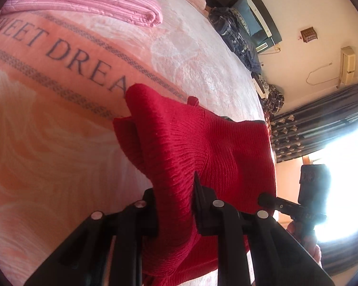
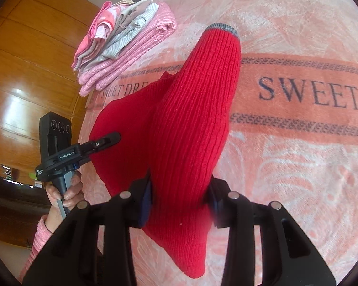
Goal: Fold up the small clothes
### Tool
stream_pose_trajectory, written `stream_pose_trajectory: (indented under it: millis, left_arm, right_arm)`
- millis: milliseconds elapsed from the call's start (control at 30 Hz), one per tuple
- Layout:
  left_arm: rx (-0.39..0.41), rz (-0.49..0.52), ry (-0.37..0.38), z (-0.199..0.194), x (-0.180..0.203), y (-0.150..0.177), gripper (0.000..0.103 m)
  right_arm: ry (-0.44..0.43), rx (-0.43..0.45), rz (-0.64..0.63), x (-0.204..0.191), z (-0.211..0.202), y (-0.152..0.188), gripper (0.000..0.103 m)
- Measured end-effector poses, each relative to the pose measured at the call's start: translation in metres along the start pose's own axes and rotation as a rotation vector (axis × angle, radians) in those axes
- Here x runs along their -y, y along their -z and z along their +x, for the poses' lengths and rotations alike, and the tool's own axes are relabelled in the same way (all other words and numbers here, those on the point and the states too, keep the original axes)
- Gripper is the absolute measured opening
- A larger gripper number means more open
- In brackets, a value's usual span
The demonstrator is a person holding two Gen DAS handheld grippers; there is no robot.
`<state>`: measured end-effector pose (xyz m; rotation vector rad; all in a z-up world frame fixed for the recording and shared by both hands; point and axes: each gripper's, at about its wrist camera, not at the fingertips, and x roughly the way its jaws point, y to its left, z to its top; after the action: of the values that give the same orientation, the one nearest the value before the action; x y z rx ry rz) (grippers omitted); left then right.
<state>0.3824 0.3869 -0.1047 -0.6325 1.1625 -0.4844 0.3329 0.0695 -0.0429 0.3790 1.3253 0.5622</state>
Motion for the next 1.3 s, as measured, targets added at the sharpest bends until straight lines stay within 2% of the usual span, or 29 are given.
stream_pose_trajectory:
  millis: [133, 267, 333, 433, 500, 567, 633, 733, 767, 833, 933, 1067, 1200, 1300]
  left_arm:
    - [-0.075, 0.023, 0.033, 0.006, 0.037, 0.039, 0.019]
    - [-0.163, 0.048, 0.067, 0.028, 0.067, 0.074, 0.019]
    - [-0.192, 0.098, 0.047, 0.048, 0.075, 0.087, 0.020]
    - [-0.219, 0.120, -0.045, 0.086, 0.067, 0.105, 0.020]
    - [-0.191, 0.146, -0.105, 0.100, 0.058, 0.112, 0.022]
    - [-0.156, 0.163, -0.091, 0.099, 0.053, 0.117, 0.026]
    - [-0.132, 0.186, -0.111, 0.090, 0.059, 0.118, 0.031]
    - [-0.073, 0.148, -0.133, 0.060, 0.063, 0.132, 0.045]
    - [-0.072, 0.135, -0.119, 0.053, 0.065, 0.137, 0.053]
    - [-0.087, 0.142, -0.112, 0.038, 0.071, 0.156, 0.058]
    - [-0.101, 0.198, -0.145, 0.027, 0.090, 0.181, 0.065]
    - [-0.133, 0.200, -0.178, 0.034, 0.100, 0.207, 0.066]
    - [-0.149, 0.207, -0.258, 0.054, 0.091, 0.220, 0.065]
    - [-0.159, 0.266, -0.340, 0.069, 0.092, 0.227, 0.063]
  right_arm:
    - [0.031, -0.034, -0.023, 0.008, -0.046, 0.040, 0.037]
    - [0.041, -0.052, 0.019, 0.039, -0.077, 0.077, 0.038]
    - [0.057, -0.062, 0.074, 0.065, -0.073, 0.090, 0.039]
    - [0.097, -0.120, 0.137, 0.101, -0.043, 0.104, 0.039]
    - [0.127, -0.130, 0.168, 0.116, -0.022, 0.111, 0.044]
    - [0.096, -0.102, 0.219, 0.126, -0.019, 0.116, 0.049]
    - [0.093, -0.076, 0.230, 0.125, -0.027, 0.122, 0.055]
    - [0.087, -0.024, 0.240, 0.116, -0.050, 0.134, 0.067]
    - [0.085, -0.008, 0.242, 0.113, -0.058, 0.140, 0.067]
    - [0.096, -0.014, 0.246, 0.108, -0.067, 0.155, 0.067]
    - [0.129, -0.052, 0.246, 0.101, -0.067, 0.178, 0.067]
    - [0.178, -0.100, 0.207, 0.093, -0.063, 0.206, 0.067]
    - [0.197, -0.108, 0.228, 0.108, -0.059, 0.221, 0.067]
    - [0.152, -0.110, 0.257, 0.122, -0.053, 0.222, 0.054]
